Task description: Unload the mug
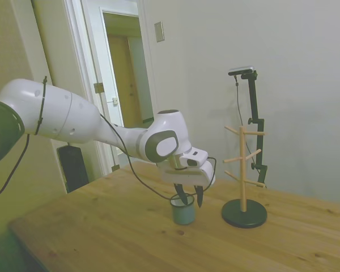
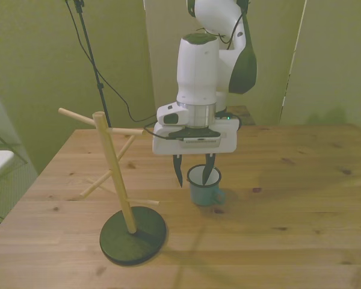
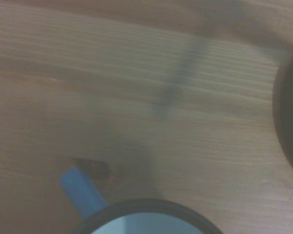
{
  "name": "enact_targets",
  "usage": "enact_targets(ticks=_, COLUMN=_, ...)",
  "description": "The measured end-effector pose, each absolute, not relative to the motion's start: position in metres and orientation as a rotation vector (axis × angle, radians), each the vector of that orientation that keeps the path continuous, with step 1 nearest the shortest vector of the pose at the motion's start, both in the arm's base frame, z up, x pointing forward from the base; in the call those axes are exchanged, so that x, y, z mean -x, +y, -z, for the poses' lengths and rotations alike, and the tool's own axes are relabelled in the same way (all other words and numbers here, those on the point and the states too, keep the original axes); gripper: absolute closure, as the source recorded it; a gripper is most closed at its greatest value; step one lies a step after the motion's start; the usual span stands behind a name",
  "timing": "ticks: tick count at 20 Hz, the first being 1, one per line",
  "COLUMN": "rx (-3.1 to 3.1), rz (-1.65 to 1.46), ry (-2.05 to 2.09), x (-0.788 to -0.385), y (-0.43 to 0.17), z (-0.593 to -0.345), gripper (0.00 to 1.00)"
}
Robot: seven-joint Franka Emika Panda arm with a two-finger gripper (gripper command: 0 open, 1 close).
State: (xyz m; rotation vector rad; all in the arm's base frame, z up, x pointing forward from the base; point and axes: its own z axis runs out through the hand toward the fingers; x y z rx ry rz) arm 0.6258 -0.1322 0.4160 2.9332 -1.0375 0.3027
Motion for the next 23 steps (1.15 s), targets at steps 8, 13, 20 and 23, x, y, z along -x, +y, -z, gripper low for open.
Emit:
enact_targets(ticks=8, rx=-2.956, rz=-0.361, ry=-1.007, x=-0.591, y=-0.106, z=-0.454, gripper=0.00)
enact_targets(ticks=13, rx=-2.967, rz=-0.334, ry=-0.961, x=-0.529, y=-0.081, z=-0.456, gripper=0.00)
enact_targets(ticks=20, rx=-2.987, rz=-0.310, ry=-0.882, x=-0.438, y=-0.044, z=-0.432, gripper=0.00)
enact_targets(ticks=23, rx=-2.991, rz=-0.288, ry=-0.850, x=-0.424, y=-0.034, z=-0.423, gripper=0.00)
